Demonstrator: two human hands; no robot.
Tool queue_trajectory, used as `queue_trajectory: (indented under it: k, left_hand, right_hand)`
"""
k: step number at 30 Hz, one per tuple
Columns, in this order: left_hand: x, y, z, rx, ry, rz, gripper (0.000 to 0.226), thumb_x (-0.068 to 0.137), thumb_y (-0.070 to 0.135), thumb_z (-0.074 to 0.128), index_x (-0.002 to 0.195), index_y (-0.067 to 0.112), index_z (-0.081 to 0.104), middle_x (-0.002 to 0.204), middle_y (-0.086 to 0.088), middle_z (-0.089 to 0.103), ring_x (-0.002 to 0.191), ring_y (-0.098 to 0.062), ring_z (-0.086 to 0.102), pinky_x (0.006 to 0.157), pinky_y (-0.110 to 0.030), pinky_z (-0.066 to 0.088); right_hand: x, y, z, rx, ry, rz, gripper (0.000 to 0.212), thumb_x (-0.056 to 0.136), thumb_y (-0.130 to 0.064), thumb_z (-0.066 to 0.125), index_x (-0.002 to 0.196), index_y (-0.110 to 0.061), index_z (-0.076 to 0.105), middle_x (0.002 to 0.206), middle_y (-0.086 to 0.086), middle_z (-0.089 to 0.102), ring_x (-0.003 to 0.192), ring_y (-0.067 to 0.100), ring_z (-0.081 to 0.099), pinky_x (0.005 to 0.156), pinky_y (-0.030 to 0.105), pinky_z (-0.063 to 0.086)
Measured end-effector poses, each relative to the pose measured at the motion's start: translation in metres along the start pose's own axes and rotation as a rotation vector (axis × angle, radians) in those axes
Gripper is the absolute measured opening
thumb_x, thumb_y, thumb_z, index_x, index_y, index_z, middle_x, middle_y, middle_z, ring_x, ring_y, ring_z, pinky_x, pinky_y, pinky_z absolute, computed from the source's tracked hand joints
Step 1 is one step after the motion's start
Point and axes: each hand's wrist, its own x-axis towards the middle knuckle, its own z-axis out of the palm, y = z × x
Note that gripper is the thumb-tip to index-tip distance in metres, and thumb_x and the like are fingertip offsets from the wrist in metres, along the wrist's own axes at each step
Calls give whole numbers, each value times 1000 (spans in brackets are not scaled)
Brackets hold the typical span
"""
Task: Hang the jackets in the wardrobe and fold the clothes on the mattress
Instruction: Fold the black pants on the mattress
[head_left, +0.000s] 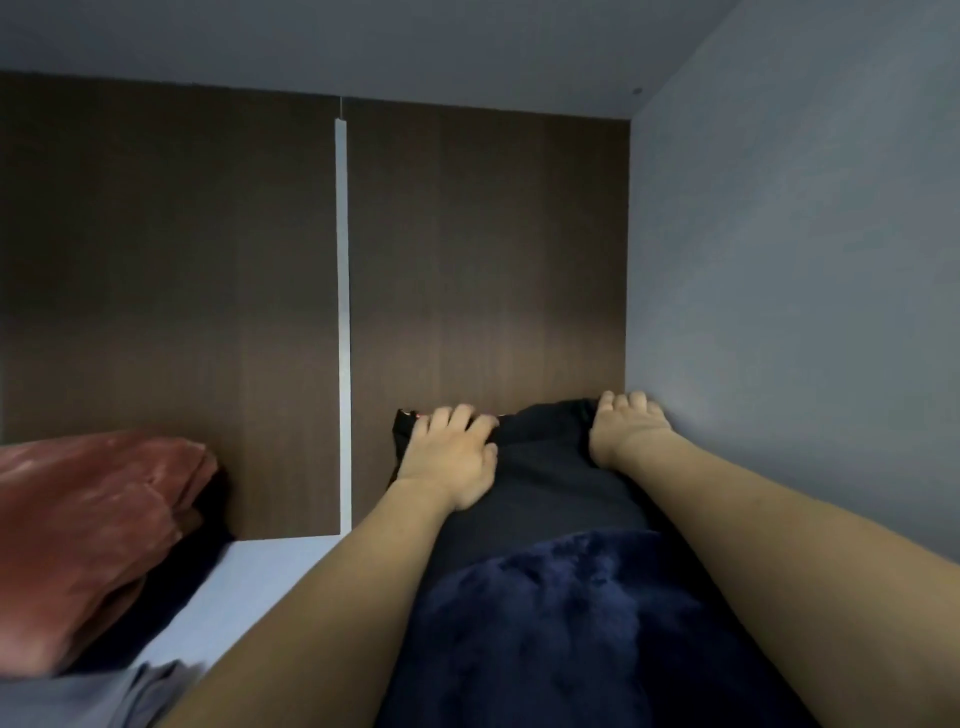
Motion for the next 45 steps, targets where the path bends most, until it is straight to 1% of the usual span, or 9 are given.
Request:
queue_trajectory:
  k: [4,9,12,14,19,22,26,33,45]
  left_hand:
    - [-1,-3,16,-189,-357,-144,55,101,57,20,154,41,20,164,7,7,150,-23,-2,120,-39,-7]
    - [-2,-1,14,-413,-528,-268,70,89,79,23,152,50,19,163,17,3,150,-16,-12,120,-42,-8]
    - [-3,1,2,-339,-568,-234,75,88,80,22,154,46,16,164,13,2,151,-18,-9,119,-43,-5]
    - [0,2,-11,-189,-557,-176,73,91,76,24,155,40,16,164,8,5,151,-22,-1,121,-43,0]
    - [0,6,-60,-28,-420,-102,69,97,65,32,156,30,22,163,-2,14,149,-30,15,122,-44,9]
    - [-9,8,-89,-13,-339,-80,66,100,60,29,156,26,22,163,-4,16,148,-31,17,122,-46,8]
    - [-29,10,-122,5,-195,-61,62,101,54,29,153,21,28,160,-6,22,146,-31,21,122,-49,7]
    - [-82,37,-177,-80,318,154,51,101,39,39,146,15,38,149,-5,41,135,-27,38,119,-44,19]
    - [-163,133,-269,-323,516,433,56,97,36,51,145,9,39,146,-9,45,135,-28,40,118,-46,23]
  right_hand:
    - [2,0,2,-29,-126,9,73,98,-34,33,154,0,0,162,14,11,148,33,9,120,41,9]
    - [-4,0,1,-14,-183,21,75,100,-40,31,155,-2,-3,163,13,5,150,30,4,121,39,4]
    - [-11,0,-8,34,-200,22,75,101,-39,35,155,-3,0,163,14,7,150,32,8,120,39,9]
    - [-11,2,-19,47,-193,-2,75,99,-41,42,154,-2,9,160,15,18,146,33,21,118,41,21]
    - [-34,13,-76,67,-84,-89,60,97,-36,46,146,-5,32,147,17,41,131,35,45,106,39,39]
    - [-59,17,-109,122,-17,-131,52,97,-33,46,142,-7,38,143,16,45,127,34,48,100,37,40]
    - [-104,26,-139,226,48,-127,54,99,-27,44,146,-4,30,148,18,39,133,34,42,104,36,37]
    - [-216,41,-185,272,221,-100,71,102,-30,44,156,-8,4,163,12,13,148,28,18,118,34,19]
    - [-415,73,-285,74,387,-5,71,97,-31,50,155,-10,15,160,8,22,145,27,25,115,36,26]
